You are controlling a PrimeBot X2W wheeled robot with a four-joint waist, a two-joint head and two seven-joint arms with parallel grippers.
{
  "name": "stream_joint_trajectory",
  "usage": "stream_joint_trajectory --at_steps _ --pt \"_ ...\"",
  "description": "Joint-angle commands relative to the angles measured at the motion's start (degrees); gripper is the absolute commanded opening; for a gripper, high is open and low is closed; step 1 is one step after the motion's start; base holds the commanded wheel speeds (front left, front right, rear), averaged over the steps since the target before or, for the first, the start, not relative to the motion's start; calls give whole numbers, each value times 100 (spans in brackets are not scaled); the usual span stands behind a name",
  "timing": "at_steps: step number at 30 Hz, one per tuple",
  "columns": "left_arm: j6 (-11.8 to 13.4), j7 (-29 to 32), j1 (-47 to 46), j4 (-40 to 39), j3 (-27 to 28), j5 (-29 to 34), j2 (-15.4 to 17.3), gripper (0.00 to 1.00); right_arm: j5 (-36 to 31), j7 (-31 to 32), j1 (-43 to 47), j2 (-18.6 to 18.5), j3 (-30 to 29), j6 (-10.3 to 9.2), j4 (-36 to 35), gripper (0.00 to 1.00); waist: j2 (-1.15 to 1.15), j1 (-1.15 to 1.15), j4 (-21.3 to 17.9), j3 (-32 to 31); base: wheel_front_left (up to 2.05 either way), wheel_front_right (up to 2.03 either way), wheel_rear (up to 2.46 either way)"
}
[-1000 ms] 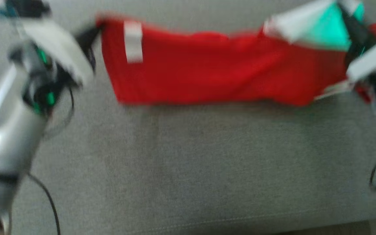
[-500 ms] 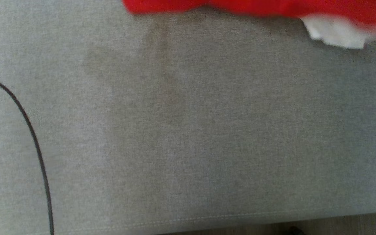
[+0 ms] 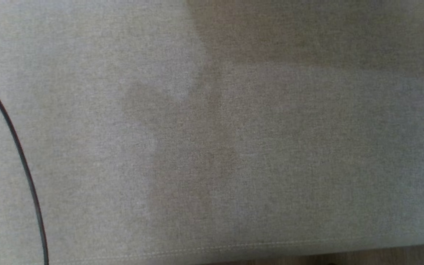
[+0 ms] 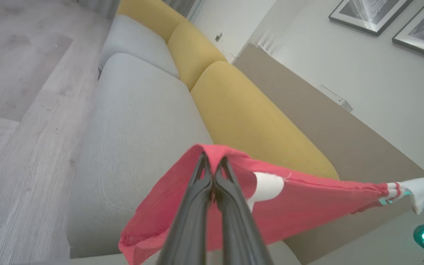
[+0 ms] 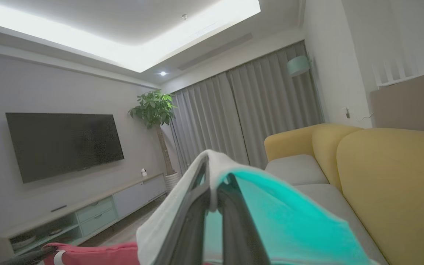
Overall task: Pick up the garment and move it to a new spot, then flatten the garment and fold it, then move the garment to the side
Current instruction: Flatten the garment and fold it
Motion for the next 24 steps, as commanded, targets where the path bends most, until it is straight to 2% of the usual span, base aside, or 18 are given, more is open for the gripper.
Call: stream_joint_trajectory --at_steps 1,8,13,14,19,24 --pt "-56 142 98 -93 -51 -31 165 0 186 87 274 -111 143 -4 -177 0 0 0 45 -138 0 0 0" --pt "-88 1054 1798 -236 -449 -311 209 0 1086 1025 2117 -541 1059 -4 -521 0 0 0 15 -739 0 0 0" --pt "-90 1899 3237 -822 -816 -611 532 0 1610 1905 3316 -878 1578 -4 -668 0 0 0 -76 -1313 0 0 0" --pt "-90 1899 3237 -822 -816 -611 532 0 1610 1905 3316 -878 1578 -4 -668 0 0 0 -76 -1313 0 0 0" --pt "-90 2686 4412 -1664 -942 -1125 903 0 2026 2767 4215 -1327 1925 -4 -885 0 0 0 -102 -1838 0 0 0" --pt "-90 3054 5442 -2639 -1114 -1351 1323 0 2344 3371 5034 -1786 2140 -4 -1243 0 0 0 -110 -2214 0 0 0"
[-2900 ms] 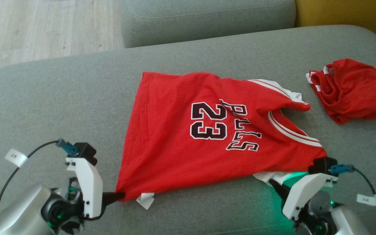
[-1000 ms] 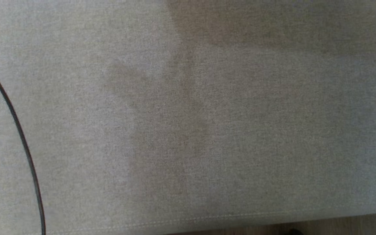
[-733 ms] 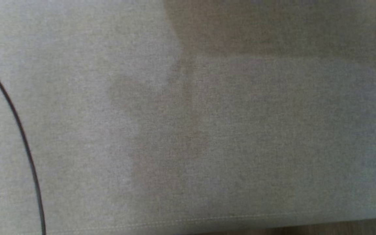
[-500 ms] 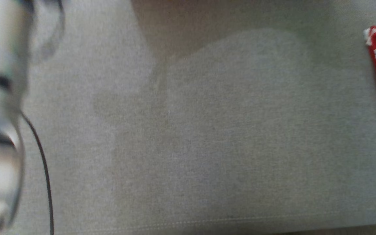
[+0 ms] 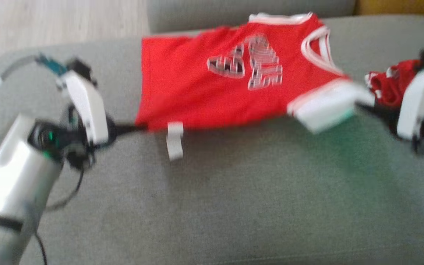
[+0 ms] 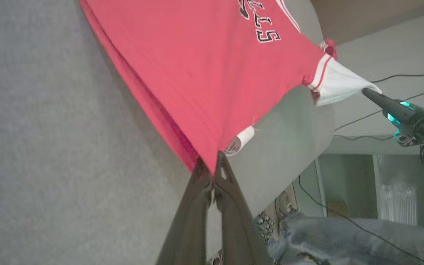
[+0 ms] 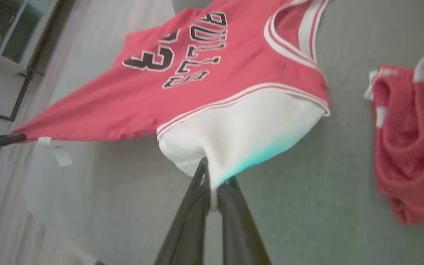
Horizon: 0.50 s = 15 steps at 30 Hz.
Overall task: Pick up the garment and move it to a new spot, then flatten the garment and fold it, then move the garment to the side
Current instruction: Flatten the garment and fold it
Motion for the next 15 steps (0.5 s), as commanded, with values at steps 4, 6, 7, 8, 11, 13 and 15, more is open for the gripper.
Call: stream_joint_trajectory --at_steps 4,6,7,8,11,13,15 --pt "-36 275 618 -968 37 -134 716 0 237 331 626 -501 95 -4 -463 0 0 1 -41 -375 0 0 0" --pt "-6 392 1002 -1342 -43 -152 950 0 337 518 908 -683 162 -4 -622 0 0 1 -42 -454 0 0 0" --pt "26 432 1175 -1526 -79 -149 1059 0 382 608 1038 -787 191 -4 -708 0 0 1 -37 -482 0 0 0" --pt "71 473 1341 -1704 -99 -177 1150 0 426 691 1165 -898 218 -4 -801 0 0 1 -30 -504 0 0 0" --pt "215 570 1753 -2213 -121 -282 1385 0 562 913 1510 -1260 278 -4 -1146 0 0 1 -9 -544 0 0 0" --pt "308 597 1950 -2491 -125 -316 1514 0 674 1027 1720 -1514 303 -4 -1429 0 0 1 6 -555 0 0 0" --pt "391 611 2079 -2723 -123 -327 1618 0 807 1112 1910 -1782 318 -4 -1734 0 0 1 22 -543 0 0 0"
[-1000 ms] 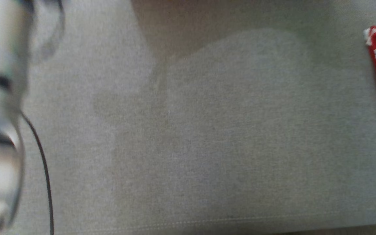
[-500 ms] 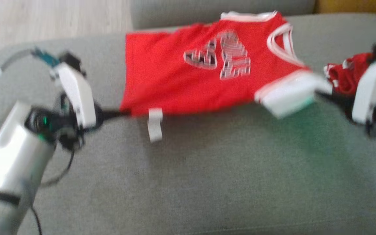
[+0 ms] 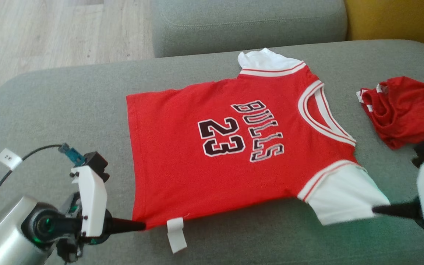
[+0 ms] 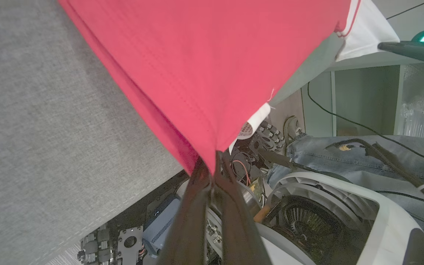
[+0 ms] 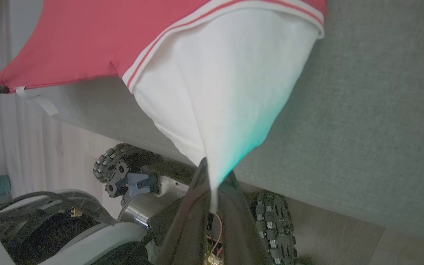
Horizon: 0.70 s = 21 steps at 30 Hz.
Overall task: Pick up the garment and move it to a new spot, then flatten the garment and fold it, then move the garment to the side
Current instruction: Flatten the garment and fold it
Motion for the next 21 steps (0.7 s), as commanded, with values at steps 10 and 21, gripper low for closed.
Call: stream_joint_trajectory --at_steps 10,21 --pt "282 381 -513 -647 303 -57 483 0 497 158 -100 -916 -168 -4 -806 0 0 1 -3 315 0 0 0" --pt "442 1154 -1668 -110 215 -48 204 0 595 728 -1381 -393 -82 -4 62 0 0 1 103 798 0 0 0"
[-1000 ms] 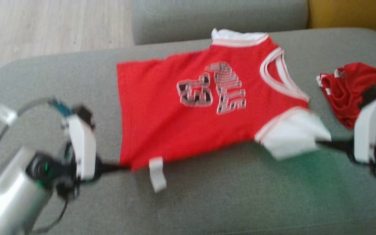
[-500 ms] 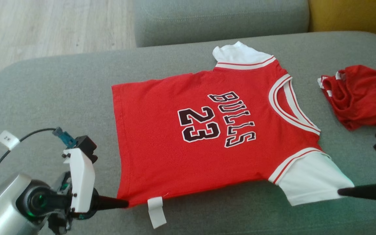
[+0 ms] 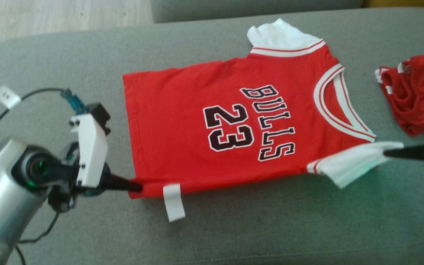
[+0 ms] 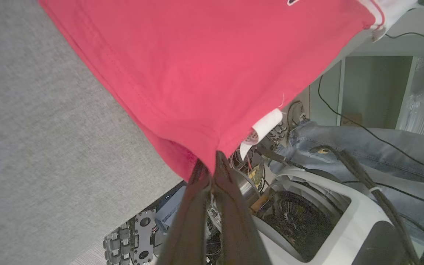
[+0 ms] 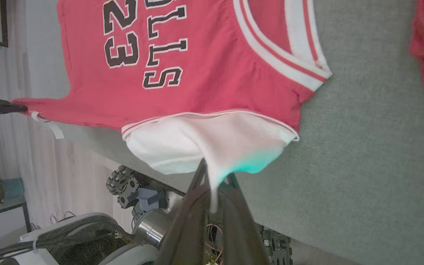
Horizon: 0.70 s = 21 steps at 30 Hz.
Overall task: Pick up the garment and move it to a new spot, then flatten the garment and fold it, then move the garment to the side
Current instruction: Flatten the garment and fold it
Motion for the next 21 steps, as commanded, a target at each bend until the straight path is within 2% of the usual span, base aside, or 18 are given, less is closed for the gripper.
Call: stream_joint_trajectory --at_steps 1,4,11,16,18,19,20,21 --pt "11 8 -396 -86 311 10 197 0 53 11 -62 -153 -74 -4 0 0 0 0 27 66 0 0 0" --pt "31 38 -671 146 333 49 85 0 31 110 -492 187 4 -4 523 0 0 0 36 199 0 0 0" --pt "9 -49 -1083 708 357 160 -161 0 -54 198 -1442 1268 207 -4 1933 0 0 0 43 499 0 0 0" --pt "-44 -176 -1323 1075 366 263 -314 0 -148 210 -1941 1852 329 -4 2847 0 0 0 78 651 0 0 0" --pt "-99 -286 -1390 1213 389 295 -385 0 -170 153 -2067 2053 346 -4 3118 47 0 0 86 676 0 0 0" --pt "-127 -365 -1420 1279 408 319 -414 49 -177 110 -2118 2134 344 -4 3214 87 0 0 87 688 0 0 0" --pt "-150 -439 -1446 1351 418 347 -444 90 -188 58 -2159 2205 342 -4 3292 100 0 0 89 693 0 0 0" --pt "-181 -488 -1464 1420 418 367 -474 100 -192 21 -2181 2267 343 -4 3358 100 0 0 88 686 0 0 0"
